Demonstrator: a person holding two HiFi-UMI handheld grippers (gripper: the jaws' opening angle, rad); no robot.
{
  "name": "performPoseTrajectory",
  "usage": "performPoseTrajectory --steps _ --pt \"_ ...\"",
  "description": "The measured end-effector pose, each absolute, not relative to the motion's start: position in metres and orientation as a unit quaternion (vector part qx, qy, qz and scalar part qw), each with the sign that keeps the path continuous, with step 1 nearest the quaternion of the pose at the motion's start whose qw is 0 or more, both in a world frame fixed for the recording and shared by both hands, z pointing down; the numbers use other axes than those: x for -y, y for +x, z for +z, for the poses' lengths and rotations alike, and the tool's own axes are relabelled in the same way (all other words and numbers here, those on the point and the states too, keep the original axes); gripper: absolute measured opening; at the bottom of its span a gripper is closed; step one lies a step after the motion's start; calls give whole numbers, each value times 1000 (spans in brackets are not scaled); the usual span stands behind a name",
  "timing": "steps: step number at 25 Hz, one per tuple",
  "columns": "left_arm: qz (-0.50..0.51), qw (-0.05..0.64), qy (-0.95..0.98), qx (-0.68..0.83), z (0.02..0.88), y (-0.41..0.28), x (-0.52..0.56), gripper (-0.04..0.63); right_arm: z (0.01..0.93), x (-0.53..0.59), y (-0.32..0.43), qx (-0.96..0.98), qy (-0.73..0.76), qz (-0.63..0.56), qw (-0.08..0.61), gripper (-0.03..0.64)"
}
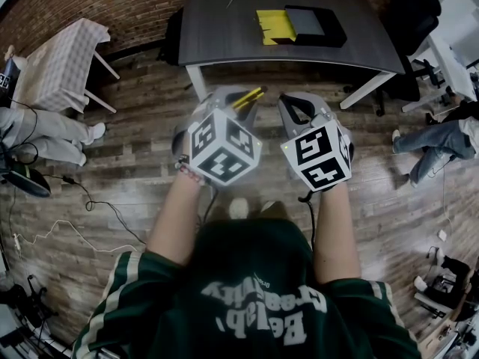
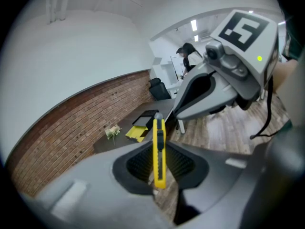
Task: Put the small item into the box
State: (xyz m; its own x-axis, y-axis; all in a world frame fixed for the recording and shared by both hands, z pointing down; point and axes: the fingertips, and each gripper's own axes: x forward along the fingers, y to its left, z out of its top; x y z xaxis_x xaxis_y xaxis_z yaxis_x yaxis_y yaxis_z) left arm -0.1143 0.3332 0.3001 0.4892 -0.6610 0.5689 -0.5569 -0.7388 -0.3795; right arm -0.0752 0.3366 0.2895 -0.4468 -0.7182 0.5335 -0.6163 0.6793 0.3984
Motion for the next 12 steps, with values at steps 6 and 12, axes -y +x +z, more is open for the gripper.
performPoseTrajectory --steps 6,12 --pt "-360 72 -860 -354 300 -115 -332 71 290 -335 -76 847 394 -74 349 6" --pt "-359 71 -861 -353 302 -121 -329 71 292 -333 -81 846 394 -74 352 5"
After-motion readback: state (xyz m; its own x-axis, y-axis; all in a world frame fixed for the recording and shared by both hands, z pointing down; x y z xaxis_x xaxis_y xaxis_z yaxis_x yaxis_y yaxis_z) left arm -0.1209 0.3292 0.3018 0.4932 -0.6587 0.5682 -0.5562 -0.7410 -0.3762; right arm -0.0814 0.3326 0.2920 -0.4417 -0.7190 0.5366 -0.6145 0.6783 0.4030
